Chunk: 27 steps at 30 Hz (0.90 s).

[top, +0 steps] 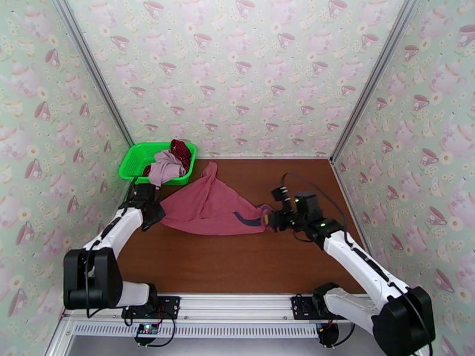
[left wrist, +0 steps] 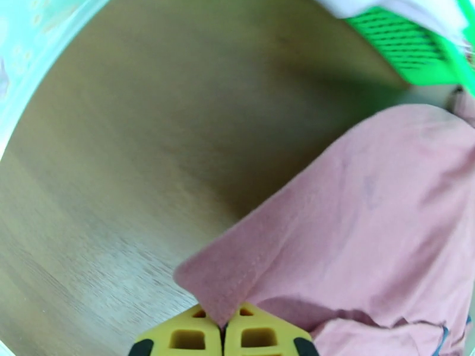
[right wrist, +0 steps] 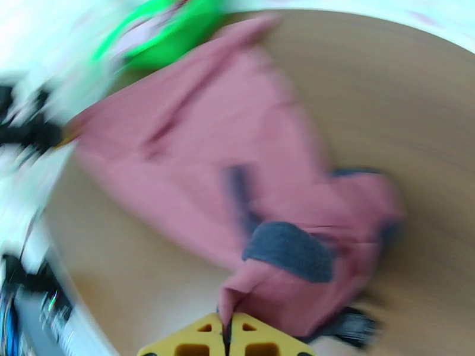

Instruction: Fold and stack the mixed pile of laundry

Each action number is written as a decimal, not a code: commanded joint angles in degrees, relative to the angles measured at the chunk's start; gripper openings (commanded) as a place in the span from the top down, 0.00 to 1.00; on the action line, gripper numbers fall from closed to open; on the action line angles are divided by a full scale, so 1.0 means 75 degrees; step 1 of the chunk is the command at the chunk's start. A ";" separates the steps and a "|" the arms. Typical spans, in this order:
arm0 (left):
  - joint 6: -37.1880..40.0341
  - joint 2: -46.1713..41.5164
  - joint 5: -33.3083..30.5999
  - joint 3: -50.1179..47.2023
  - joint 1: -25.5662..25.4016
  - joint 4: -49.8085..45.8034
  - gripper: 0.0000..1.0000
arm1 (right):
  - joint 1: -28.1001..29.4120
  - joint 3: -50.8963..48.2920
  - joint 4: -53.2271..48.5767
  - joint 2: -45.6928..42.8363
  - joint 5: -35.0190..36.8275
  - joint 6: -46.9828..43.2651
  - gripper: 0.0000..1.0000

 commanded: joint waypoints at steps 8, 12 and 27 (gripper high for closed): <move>0.0285 0.0816 0.0527 0.0514 0.0727 0.0374 1.00 | 0.3215 0.0868 -0.1848 0.3144 0.1684 -0.0629 1.00; 0.0392 0.0922 0.0615 0.0573 0.0851 0.0374 1.00 | 0.3861 0.0821 -0.2063 0.3510 0.3156 0.0277 1.00; 0.0417 0.0740 0.1483 0.0356 0.0852 0.0594 1.00 | 0.4032 -0.0991 -0.2737 -0.0357 0.3991 0.4542 0.31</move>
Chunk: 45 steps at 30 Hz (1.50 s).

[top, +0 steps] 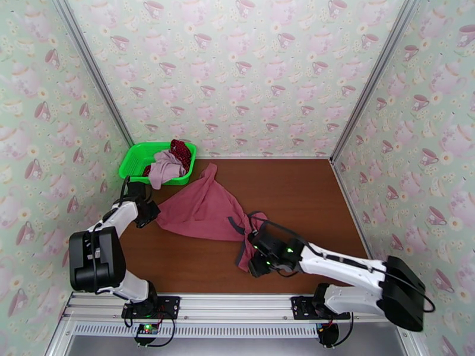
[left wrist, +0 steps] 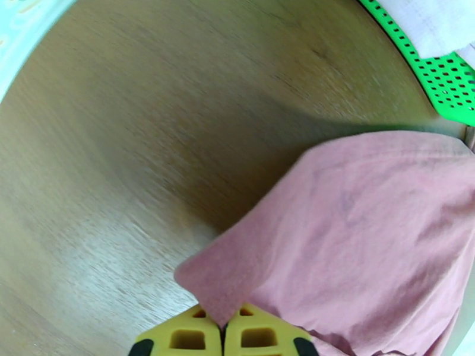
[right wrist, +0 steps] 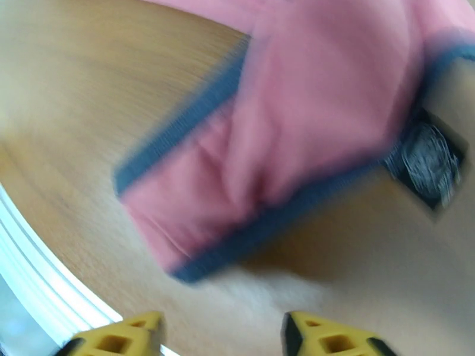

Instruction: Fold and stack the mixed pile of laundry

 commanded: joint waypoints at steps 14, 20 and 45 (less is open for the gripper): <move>-0.0119 -0.0281 0.0605 -0.0478 -0.0022 0.0416 1.00 | 0.1062 0.3662 -0.1568 0.3384 0.1003 0.1371 0.44; -0.0143 -0.0214 0.0629 -0.0497 -0.0066 0.0464 1.00 | 0.1554 0.4734 -0.2224 0.5001 0.1211 0.1628 0.48; -0.0120 -0.0053 0.0653 -0.0468 -0.0121 0.0529 1.00 | 0.1629 0.5478 -0.2823 0.6657 0.1911 0.1779 0.72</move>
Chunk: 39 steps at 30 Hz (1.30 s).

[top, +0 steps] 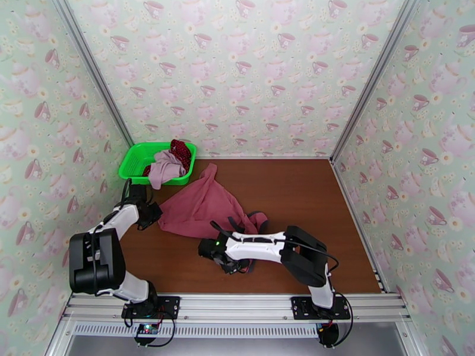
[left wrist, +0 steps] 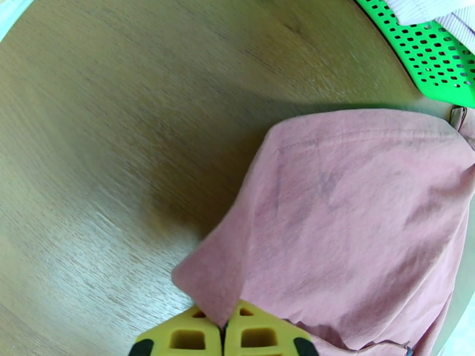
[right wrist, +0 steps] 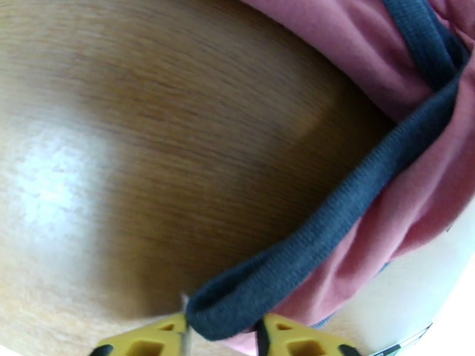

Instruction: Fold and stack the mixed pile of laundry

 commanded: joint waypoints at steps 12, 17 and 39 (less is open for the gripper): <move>-0.0031 -0.0401 0.0418 0.0471 -0.0096 -0.0444 1.00 | -0.0695 -0.0075 -0.1011 -0.1780 0.1939 -0.0406 1.00; 0.0111 -0.1288 0.0502 0.2033 -0.0187 -0.1547 1.00 | -0.2080 0.0660 -0.1743 -0.4412 0.3229 -0.2418 1.00; 0.0692 -0.1451 0.1029 0.7545 0.0116 -0.4813 1.00 | -0.6713 0.2897 0.1427 -0.6080 0.3213 -0.7899 1.00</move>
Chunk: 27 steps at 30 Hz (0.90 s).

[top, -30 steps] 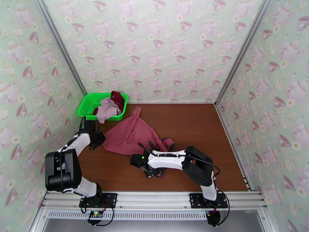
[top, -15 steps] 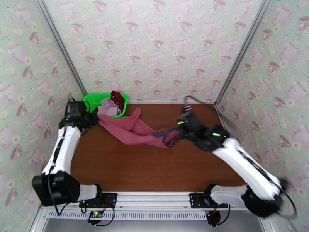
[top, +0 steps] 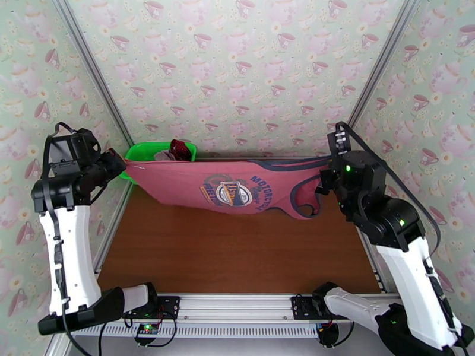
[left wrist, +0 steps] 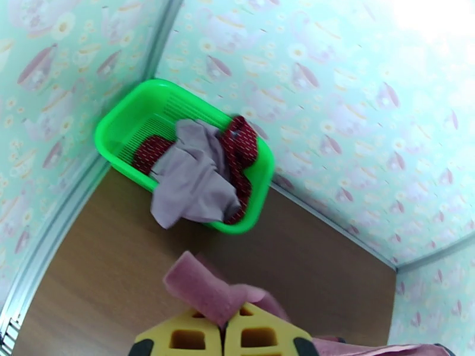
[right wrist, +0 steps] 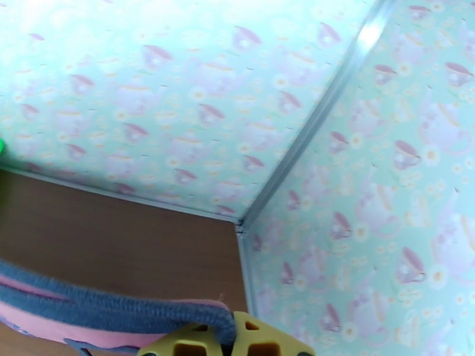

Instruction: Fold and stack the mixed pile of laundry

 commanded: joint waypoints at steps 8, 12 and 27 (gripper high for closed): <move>0.0129 0.3745 0.0362 0.2871 -0.2043 0.0073 1.00 | -0.2027 0.1071 0.1051 0.2995 -0.1151 0.0432 1.00; -0.0123 0.7059 0.0962 0.7499 -0.2202 -0.0458 1.00 | -0.2313 0.3497 0.0801 0.5213 -0.1561 0.0791 1.00; -0.1780 0.6386 0.2477 0.6469 -0.1936 0.5906 1.00 | -0.2536 0.5888 0.3214 0.5062 -0.1417 0.1385 1.00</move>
